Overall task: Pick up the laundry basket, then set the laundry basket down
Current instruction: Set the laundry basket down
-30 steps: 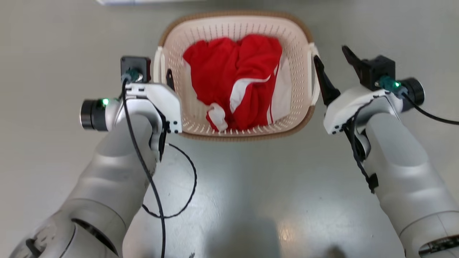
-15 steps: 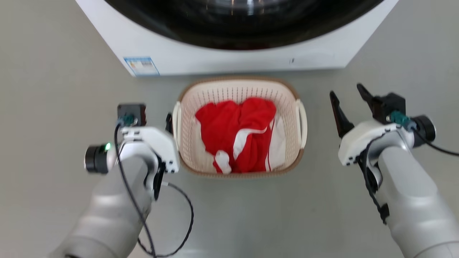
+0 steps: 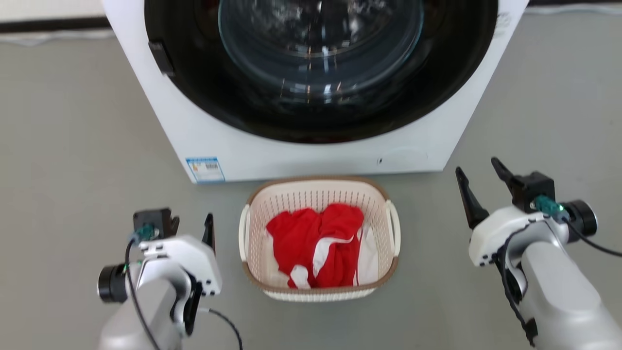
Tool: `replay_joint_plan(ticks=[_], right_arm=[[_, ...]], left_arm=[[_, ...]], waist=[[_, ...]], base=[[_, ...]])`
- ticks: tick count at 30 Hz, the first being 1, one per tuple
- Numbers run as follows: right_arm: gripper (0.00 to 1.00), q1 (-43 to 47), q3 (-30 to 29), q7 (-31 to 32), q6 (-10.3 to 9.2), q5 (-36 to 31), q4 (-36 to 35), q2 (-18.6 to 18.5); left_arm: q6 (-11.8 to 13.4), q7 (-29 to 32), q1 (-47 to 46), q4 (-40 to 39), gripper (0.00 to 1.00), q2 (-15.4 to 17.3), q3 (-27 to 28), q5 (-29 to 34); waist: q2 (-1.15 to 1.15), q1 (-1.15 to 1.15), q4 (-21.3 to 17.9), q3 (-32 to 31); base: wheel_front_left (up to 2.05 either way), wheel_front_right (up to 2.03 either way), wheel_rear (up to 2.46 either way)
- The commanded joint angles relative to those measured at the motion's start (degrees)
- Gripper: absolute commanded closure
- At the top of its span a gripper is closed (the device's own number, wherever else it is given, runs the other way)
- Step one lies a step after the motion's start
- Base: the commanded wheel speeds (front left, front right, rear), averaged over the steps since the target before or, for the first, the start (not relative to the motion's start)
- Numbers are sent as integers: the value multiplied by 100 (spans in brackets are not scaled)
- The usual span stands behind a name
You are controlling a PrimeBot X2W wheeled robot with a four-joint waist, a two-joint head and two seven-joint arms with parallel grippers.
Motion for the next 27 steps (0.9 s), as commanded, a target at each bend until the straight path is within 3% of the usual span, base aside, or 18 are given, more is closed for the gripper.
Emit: replay_joint_plan(ticks=[1, 16, 27], right_arm=[[0, 179, 69, -64, 35, 64, -219, -26], [0, 1243, 125, -64, 35, 209, -1315, -138], [0, 2186, -157, -64, 35, 235, -2178, -52]], left_arm=[[-35, -61, 162, -291, 0, 235, 324, 169], [34, -61, 1704, -1888, 0, 620, 1651, 830], [110, -61, 2810, -3153, 0, 551, 2636, 1194]], waist=[[0, 0, -61, -311], [0, 0, -121, -1073], [0, 0, -206, -1253]], base=[[0, 0, 0], [0, 0, 0], [0, 0, 0]])
